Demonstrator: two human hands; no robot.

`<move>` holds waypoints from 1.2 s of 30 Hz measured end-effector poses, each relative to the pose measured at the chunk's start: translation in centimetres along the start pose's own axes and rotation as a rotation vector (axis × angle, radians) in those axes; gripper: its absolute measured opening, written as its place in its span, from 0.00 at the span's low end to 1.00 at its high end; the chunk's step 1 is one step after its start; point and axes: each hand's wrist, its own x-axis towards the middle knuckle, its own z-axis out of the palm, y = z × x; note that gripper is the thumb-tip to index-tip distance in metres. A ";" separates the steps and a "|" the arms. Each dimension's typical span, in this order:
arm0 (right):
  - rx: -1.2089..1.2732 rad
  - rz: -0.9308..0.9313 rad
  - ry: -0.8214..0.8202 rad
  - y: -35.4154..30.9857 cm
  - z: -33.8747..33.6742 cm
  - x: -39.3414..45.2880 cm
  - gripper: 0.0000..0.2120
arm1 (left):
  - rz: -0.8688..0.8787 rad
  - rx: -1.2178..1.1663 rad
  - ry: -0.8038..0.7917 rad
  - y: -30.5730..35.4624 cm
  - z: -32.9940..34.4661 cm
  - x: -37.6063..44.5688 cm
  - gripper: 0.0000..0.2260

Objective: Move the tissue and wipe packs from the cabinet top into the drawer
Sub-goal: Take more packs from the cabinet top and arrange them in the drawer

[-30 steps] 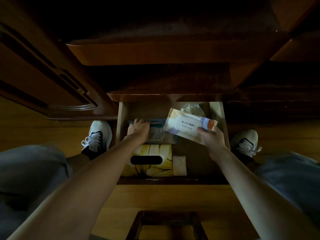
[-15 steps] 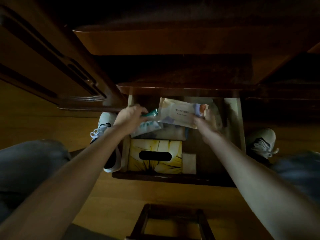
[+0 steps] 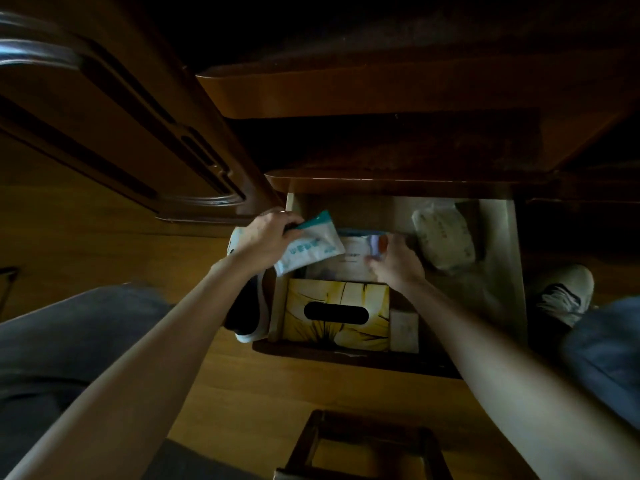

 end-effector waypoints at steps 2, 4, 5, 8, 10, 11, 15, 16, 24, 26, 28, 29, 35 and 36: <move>-0.232 -0.084 -0.023 -0.2 0.0 -0.3 0.32 | 0.034 0.010 -0.008 1.3 1.0 1.2 0.16; -0.372 -0.075 0.030 -0.4 -0.1 -0.4 0.34 | 0.045 0.040 -0.051 2.4 2.1 2.4 0.15; -0.392 -0.040 0.079 -0.5 -0.2 -0.5 0.34 | 0.051 0.058 -0.085 2.8 2.7 3.0 0.14; -0.336 0.008 0.149 0.2 -0.4 -0.5 0.31 | 0.080 0.103 -0.161 3.9 4.3 4.2 0.13; -0.266 -0.006 0.139 0.9 -0.4 -0.5 0.25 | 0.086 0.126 -0.200 4.6 5.2 4.8 0.13; -0.215 -0.015 0.136 1.2 -0.4 -0.4 0.23 | 0.082 0.142 -0.229 4.9 5.7 5.0 0.13; -0.069 -0.059 0.095 2.0 -0.9 0.0 0.20 | 0.063 0.277 -0.356 5.4 7.5 5.1 0.15; -0.062 -0.061 0.078 2.2 -1.0 0.0 0.21 | 0.062 0.300 -0.351 5.3 7.8 4.9 0.17; 0.016 -0.103 0.123 2.9 -0.4 -0.3 0.22 | 0.221 0.416 -0.209 3.7 8.1 4.1 0.29; -0.019 -0.119 0.084 2.9 -0.7 -0.2 0.23 | 0.228 0.457 -0.298 3.2 8.5 3.6 0.32; -0.078 -0.125 -0.022 3.0 -1.0 0.0 0.24 | 0.192 0.403 -0.320 2.8 8.6 3.4 0.32; -0.096 -0.133 -0.050 2.9 -1.2 0.1 0.24 | 0.189 0.389 -0.320 2.8 8.6 3.3 0.31; -0.424 -0.112 0.374 3.4 -4.0 0.8 0.26 | 0.185 0.420 -0.273 2.9 8.0 3.3 0.24; -0.484 -0.080 0.368 3.9 -4.4 0.8 0.27 | 0.179 0.402 -0.267 2.8 8.0 3.2 0.23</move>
